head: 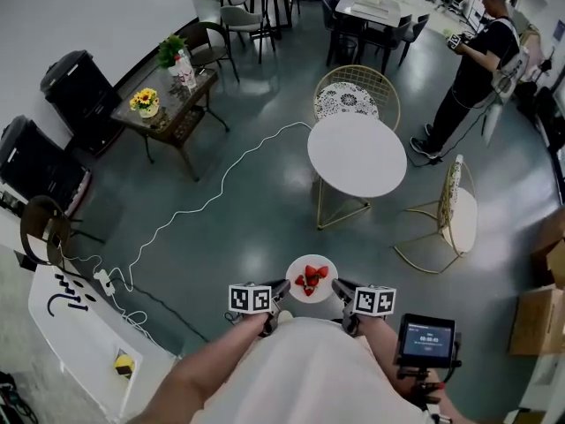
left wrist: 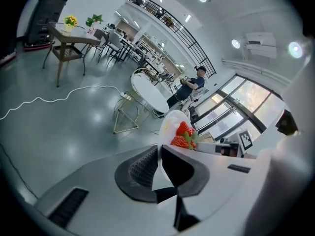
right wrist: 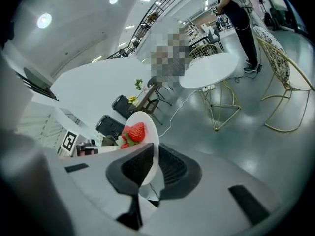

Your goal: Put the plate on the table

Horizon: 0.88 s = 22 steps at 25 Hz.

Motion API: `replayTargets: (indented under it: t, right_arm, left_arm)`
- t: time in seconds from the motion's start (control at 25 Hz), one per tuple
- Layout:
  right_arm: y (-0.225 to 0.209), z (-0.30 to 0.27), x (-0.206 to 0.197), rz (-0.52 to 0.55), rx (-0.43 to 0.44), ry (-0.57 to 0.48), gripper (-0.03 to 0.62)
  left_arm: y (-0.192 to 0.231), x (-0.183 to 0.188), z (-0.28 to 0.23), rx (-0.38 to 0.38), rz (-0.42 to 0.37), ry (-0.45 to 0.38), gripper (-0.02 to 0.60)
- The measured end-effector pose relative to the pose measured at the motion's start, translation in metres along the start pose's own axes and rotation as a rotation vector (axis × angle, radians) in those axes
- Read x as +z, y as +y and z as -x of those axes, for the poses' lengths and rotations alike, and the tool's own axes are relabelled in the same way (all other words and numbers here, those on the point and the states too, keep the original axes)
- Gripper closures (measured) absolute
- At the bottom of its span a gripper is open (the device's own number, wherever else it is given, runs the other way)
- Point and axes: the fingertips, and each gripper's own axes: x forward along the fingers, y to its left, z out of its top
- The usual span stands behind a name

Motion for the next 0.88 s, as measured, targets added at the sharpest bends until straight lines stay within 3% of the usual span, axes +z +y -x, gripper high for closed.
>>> replayTargets:
  t: [0.4,0.88]
  right_arm:
    - [0.046,-0.058,0.011,0.045,0.046,0.051,0.563]
    - [0.072,-0.132,0.032,0.095,0.126,0.157,0.563]
  left_arm:
    - [0.046,0.032,0.045,0.053,0.019,-0.066,0.554]
    - [0.105,0.061,0.067,0.147,0.118,-0.131,0.554]
